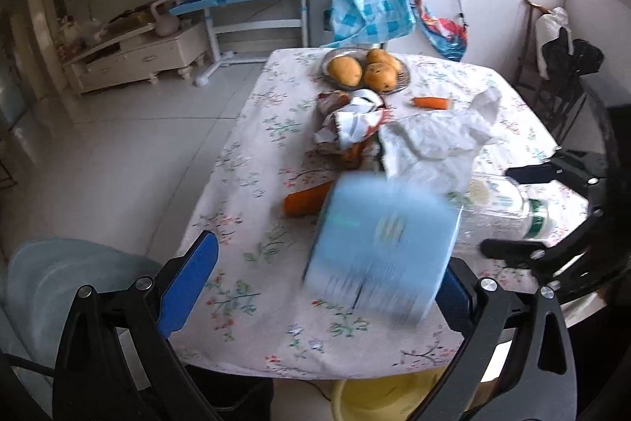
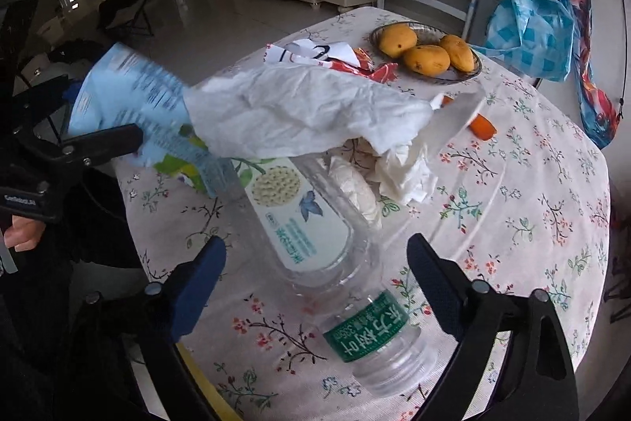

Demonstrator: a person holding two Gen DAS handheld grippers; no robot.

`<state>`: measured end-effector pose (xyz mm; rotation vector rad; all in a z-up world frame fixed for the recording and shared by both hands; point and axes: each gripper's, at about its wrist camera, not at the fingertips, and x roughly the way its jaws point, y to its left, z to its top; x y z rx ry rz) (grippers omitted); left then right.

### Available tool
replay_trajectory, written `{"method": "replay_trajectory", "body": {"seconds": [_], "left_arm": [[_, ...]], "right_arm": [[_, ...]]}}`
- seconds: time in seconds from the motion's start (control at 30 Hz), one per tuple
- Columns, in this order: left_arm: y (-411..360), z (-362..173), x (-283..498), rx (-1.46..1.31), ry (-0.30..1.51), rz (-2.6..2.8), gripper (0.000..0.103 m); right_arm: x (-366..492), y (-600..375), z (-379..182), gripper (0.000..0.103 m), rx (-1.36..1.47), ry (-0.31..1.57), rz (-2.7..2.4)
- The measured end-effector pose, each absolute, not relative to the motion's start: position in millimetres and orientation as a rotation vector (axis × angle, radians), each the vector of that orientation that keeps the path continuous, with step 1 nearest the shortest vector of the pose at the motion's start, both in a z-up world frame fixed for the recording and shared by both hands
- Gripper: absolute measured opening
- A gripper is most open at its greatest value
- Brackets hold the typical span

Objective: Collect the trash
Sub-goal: 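Grasp the water bottle with the right tool while the left tool grasps the blue milk carton, then carry the bottle into the yellow basin and open the right tool while the left tool holds the carton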

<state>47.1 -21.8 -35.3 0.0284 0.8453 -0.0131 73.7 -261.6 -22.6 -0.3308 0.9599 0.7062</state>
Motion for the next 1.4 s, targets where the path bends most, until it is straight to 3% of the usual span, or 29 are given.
{"method": "replay_trajectory", "body": {"seconds": [0.23, 0.33, 0.5, 0.7, 1.4], "left_arm": [[-40, -40, 47, 0.096, 0.847, -0.042, 0.092], [-41, -50, 50, 0.121, 0.896, -0.036, 0.087], [-44, -64, 52, 0.138, 0.967, -0.080, 0.087], [-33, -63, 52, 0.090, 0.961, -0.047, 0.087], [-18, -42, 36, -0.002, 0.883, -0.075, 0.087]], "right_arm": [[68, -248, -30, 0.072, -0.407, 0.973, 0.739], [66, -250, -30, 0.068, -0.415, 0.982, 0.746], [66, -245, -38, 0.068, -0.442, 0.997, 0.730], [64, -239, -40, 0.060, -0.430, 1.006, 0.746], [30, -262, -33, 0.058, -0.419, 1.030, 0.784]]}}
